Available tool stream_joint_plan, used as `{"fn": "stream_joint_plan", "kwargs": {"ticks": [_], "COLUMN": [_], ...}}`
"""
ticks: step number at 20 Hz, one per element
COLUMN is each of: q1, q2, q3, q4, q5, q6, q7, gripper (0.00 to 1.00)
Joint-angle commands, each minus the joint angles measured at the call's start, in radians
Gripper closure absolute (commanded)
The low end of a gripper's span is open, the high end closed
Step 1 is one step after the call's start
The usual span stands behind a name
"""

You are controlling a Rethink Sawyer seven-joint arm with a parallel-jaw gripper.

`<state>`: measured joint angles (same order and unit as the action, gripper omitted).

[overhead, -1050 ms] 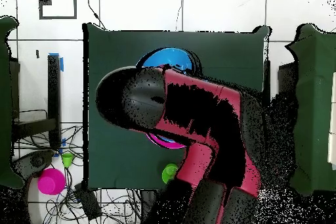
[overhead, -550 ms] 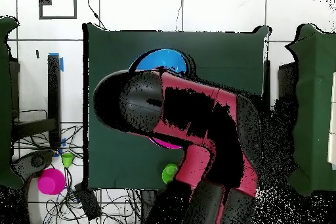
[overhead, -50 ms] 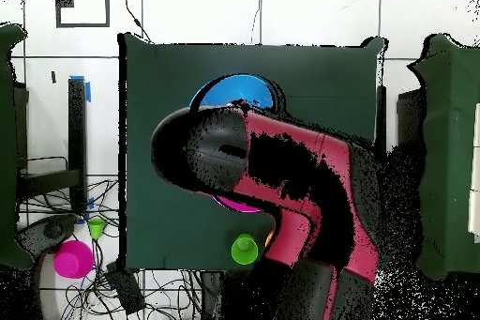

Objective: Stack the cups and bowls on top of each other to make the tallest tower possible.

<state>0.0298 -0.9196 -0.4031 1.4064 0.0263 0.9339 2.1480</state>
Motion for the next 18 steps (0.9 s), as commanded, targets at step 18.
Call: {"fn": "stream_joint_plan", "kwargs": {"ticks": [18], "q1": [-0.028], "q2": [-0.05], "q3": [0.141], "q4": [0.165], "q5": [-0.01], "q6": [-0.03], "q7": [-0.024], "gripper": [1.0]}}
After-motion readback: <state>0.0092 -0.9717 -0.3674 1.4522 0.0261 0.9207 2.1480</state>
